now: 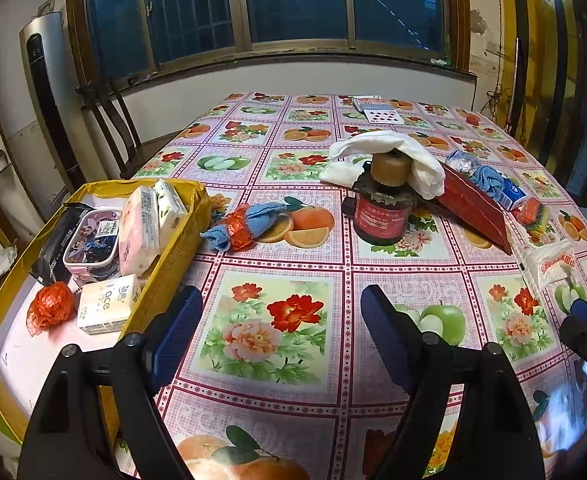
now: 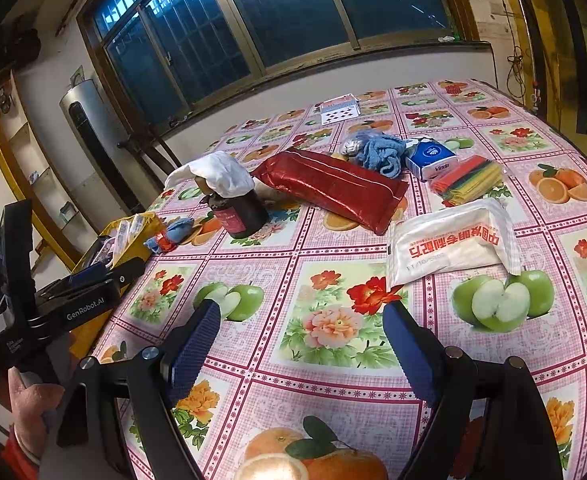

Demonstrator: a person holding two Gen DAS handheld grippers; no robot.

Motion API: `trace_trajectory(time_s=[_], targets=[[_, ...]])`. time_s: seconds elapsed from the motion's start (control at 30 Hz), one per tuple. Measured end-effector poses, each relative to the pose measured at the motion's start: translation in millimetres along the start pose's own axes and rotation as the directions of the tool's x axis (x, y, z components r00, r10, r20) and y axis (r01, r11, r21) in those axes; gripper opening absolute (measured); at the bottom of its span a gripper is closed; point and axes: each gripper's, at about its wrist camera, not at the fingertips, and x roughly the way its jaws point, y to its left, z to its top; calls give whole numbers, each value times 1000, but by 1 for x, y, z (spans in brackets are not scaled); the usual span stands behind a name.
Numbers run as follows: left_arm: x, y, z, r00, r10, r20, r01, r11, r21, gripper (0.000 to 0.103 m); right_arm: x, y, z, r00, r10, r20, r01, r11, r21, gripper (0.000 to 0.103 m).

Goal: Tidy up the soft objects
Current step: 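Withdraw both open tools from the tray back over the table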

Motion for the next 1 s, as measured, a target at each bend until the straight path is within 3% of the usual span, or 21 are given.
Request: trace_trajectory(time_s=[0.23, 0.57, 0.7, 0.83, 1.0], targets=[[6, 3, -2, 1000, -2, -18, 2, 1000, -5, 82, 1, -2, 1, 1000, -5, -8, 5, 1000, -2, 85], [25, 44, 3, 997, 21, -70, -27, 996, -83, 82, 7, 6, 11, 1000, -6, -10, 6, 999, -42, 85], [30, 58, 7, 995, -29, -95, 17, 992, -122, 82, 11, 8, 11, 1000, -1, -19, 0, 999, -44, 85], [37, 59, 16, 993, -21, -116, 13, 998, -67, 82, 15, 11, 15, 999, -1, -33, -1, 998, -62, 85], [56, 54, 40, 982, -61, -177, 63, 998, 4, 82, 16, 15, 19, 999, 28, -30, -29, 998, -59, 86]])
